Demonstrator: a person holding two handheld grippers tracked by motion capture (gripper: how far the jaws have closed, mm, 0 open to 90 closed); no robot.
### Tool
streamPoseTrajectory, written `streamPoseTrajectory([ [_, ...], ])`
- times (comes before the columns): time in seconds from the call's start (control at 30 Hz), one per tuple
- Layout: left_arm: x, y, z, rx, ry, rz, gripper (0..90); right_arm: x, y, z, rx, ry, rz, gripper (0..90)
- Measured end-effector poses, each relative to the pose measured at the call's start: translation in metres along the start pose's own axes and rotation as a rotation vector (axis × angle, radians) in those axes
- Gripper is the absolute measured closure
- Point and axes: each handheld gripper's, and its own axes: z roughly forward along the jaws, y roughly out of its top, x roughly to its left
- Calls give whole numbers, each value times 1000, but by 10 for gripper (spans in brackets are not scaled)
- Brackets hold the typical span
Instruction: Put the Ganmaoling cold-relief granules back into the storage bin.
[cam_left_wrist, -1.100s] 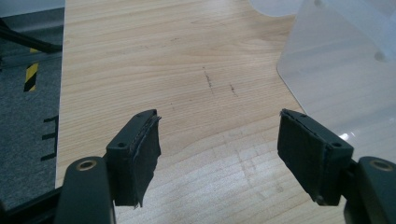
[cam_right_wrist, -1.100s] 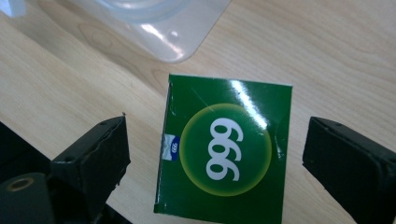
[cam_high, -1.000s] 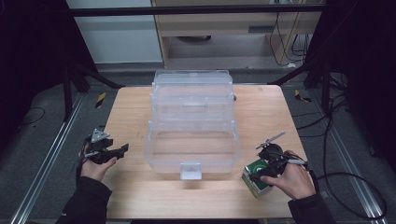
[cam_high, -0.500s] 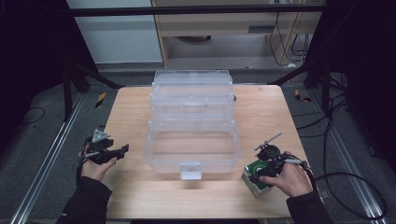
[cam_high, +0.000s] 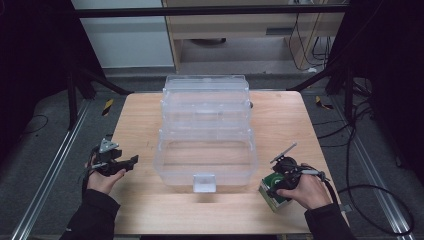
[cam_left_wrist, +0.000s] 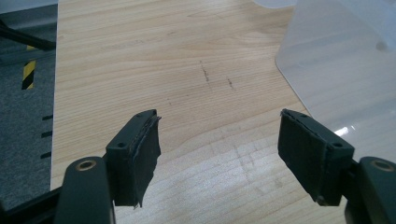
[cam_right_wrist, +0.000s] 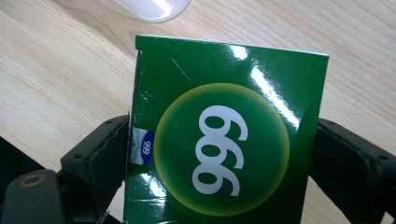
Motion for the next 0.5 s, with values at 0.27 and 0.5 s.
streamPoseTrajectory([
  [0.27, 0, 0, 0, 5, -1, 7, 286, -2, 1, 0, 13, 10, 26, 147],
  [0.5, -1, 0, 0, 2, 0, 2, 288, 0, 3, -2, 28, -4, 18, 169],
])
